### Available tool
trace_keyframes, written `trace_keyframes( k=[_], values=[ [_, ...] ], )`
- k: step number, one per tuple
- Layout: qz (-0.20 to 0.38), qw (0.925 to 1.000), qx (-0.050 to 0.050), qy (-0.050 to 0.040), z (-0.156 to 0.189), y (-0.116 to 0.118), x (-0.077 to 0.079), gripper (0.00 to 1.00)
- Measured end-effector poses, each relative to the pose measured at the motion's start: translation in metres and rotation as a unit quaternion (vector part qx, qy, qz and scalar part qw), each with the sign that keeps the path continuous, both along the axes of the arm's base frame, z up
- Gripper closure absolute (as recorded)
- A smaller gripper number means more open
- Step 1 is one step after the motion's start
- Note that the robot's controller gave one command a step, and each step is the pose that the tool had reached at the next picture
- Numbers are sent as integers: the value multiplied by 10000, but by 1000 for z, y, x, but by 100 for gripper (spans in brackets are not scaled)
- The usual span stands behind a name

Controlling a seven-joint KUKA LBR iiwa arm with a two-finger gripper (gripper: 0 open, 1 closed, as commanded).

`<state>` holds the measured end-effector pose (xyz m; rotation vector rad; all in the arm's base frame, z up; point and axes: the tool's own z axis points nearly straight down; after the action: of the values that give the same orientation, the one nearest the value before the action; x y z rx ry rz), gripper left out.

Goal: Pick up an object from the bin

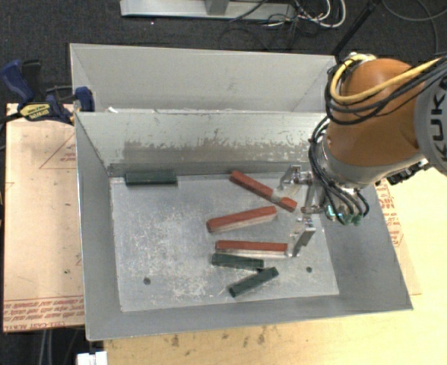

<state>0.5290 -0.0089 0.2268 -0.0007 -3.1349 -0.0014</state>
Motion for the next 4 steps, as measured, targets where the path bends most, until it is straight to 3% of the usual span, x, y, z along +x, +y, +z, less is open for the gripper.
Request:
trace_keyframes(
  k=[1,2,3,4],
  values=[
    [0,10000,-1,-37,3,0,2,0],
    [388,9992,-1,-67,-27,-5,4,0],
    [612,9981,-2,-65,-93,13,21,0],
    [1338,9908,-1,-184,-147,34,18,100]
  ],
)
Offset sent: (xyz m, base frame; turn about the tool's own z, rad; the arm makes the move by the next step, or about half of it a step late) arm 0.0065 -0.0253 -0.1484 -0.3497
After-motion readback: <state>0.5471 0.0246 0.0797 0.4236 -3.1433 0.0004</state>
